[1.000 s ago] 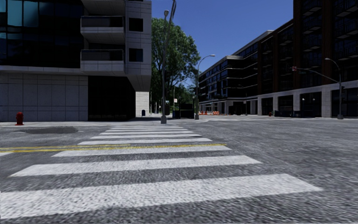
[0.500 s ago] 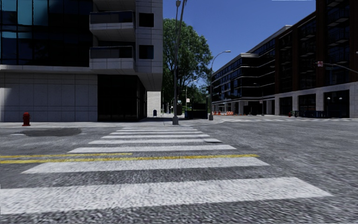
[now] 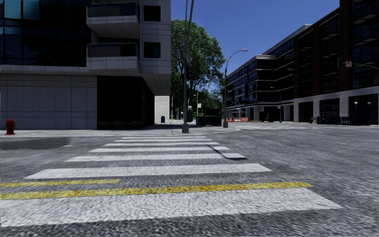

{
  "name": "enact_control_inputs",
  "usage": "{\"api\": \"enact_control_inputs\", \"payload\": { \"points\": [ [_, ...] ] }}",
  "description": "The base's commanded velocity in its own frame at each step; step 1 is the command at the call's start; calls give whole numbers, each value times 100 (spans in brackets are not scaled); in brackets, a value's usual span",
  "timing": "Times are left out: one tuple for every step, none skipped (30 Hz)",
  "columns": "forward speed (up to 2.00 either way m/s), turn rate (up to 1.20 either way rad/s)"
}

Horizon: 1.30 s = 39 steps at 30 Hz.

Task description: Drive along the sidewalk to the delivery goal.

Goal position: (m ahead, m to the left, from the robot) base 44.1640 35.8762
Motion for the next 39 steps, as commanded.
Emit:
{"api": "enact_control_inputs", "payload": {
  "points": [
    [200, 8],
    [200, 12],
    [200, 18],
    [200, 18],
    [200, 22],
    [200, 27],
    [200, 27],
    [200, 27],
    [200, 27],
    [200, 28],
    [200, 28],
    [200, 28],
    [200, 28],
    [200, 28],
    [200, 28],
    [200, 28],
    [200, 28],
    [200, 28],
    [200, 28],
    [200, 28],
    [200, 28],
    [200, 28],
    [200, 29],
    [200, 29],
    [200, 29],
    [200, 29],
    [200, 29],
    [200, 29],
    [200, 29],
    [200, 29],
    [200, 29],
    [200, 27],
    [200, 27],
    [200, 22],
    [200, 16],
    [200, 16],
    [200, 0],
    [200, 0],
    [200, 0]
  ]
}}
